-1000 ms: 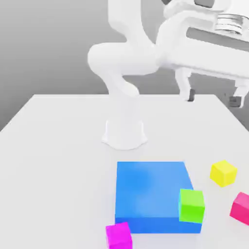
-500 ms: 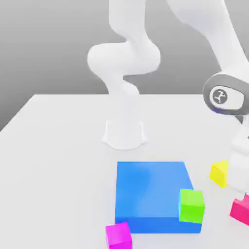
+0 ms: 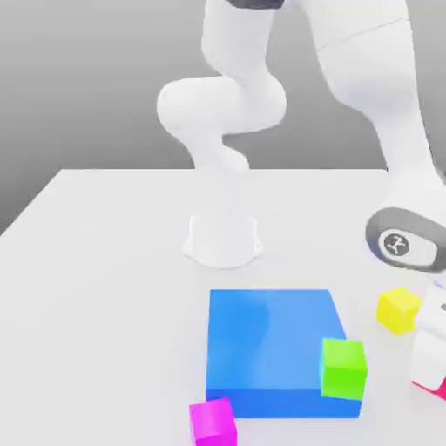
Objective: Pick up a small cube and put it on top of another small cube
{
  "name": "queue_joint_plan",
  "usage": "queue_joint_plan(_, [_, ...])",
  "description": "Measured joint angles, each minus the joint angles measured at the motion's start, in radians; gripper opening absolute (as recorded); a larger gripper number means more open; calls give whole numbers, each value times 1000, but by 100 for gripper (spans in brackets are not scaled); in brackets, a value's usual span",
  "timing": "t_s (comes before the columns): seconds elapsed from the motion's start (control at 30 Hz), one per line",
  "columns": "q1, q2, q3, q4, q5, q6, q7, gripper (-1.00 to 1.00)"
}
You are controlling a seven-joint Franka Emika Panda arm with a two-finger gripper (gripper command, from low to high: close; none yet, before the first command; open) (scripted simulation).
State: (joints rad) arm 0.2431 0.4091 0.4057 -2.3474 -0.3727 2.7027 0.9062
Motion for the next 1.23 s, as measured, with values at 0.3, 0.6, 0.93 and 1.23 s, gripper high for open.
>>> queue_joint_plan(0.3, [-116, 21, -71, 169, 128, -250, -1, -100])
queue_joint_plan(0.6, [-244, -90, -213, 119, 297, -258, 289, -100])
queue_joint_plan(0.93, [-314, -256, -359, -56, 374, -156, 692, -100])
queue_joint_plan(1.23, [-306, -133, -374, -78, 353, 1, 737, 100])
